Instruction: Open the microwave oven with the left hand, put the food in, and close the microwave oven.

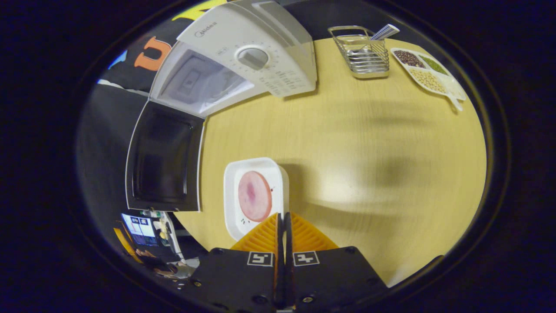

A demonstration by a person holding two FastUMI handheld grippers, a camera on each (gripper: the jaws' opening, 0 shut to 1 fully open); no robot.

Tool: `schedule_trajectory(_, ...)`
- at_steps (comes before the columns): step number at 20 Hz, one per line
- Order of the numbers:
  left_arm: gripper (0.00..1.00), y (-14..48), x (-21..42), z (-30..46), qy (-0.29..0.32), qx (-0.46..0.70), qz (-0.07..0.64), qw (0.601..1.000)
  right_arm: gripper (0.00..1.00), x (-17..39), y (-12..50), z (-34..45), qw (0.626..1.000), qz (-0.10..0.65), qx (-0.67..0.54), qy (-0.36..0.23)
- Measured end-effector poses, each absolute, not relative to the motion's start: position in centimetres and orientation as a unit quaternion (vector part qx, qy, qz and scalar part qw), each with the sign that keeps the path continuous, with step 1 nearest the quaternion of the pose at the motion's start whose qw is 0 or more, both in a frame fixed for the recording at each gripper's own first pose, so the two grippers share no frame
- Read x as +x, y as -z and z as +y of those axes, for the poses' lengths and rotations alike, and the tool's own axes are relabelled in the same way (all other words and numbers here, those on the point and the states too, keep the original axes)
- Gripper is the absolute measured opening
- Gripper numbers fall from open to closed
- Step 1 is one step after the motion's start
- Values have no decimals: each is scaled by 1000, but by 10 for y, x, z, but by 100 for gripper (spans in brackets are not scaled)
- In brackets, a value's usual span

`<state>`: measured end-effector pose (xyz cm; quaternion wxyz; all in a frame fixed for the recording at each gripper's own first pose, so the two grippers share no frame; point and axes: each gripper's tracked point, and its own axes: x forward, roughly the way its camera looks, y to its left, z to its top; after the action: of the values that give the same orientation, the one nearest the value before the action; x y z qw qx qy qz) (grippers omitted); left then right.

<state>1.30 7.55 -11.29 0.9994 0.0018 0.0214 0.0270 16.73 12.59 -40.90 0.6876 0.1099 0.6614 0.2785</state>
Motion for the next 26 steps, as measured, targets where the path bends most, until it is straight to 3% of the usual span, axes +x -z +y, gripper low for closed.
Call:
schedule_trajectory(4, 96, 112, 8, 87, -29, 5, 18, 999, 0, 174, 402, 153, 702, 636, 130, -294)
schedule_trajectory(7, 96, 115, 6, 94, -25, 8, 21, 999, 4, 176, 398, 177, 708, 624, 161, -289)
schedule_trajectory(15, 96, 134, 10, 115, -26, 3, 42, 999, 4, 196, 386, 251, 728, 571, 292, -242)
schedule_trajectory(21, 96, 150, 15, 117, -28, 18, 53, 998, 0, 228, 388, 309, 734, 512, 412, -172)
schedule_trajectory(26, 96, 165, 18, 115, -29, 35, 68, 997, 4, 277, 403, 339, 750, 441, 481, -110)
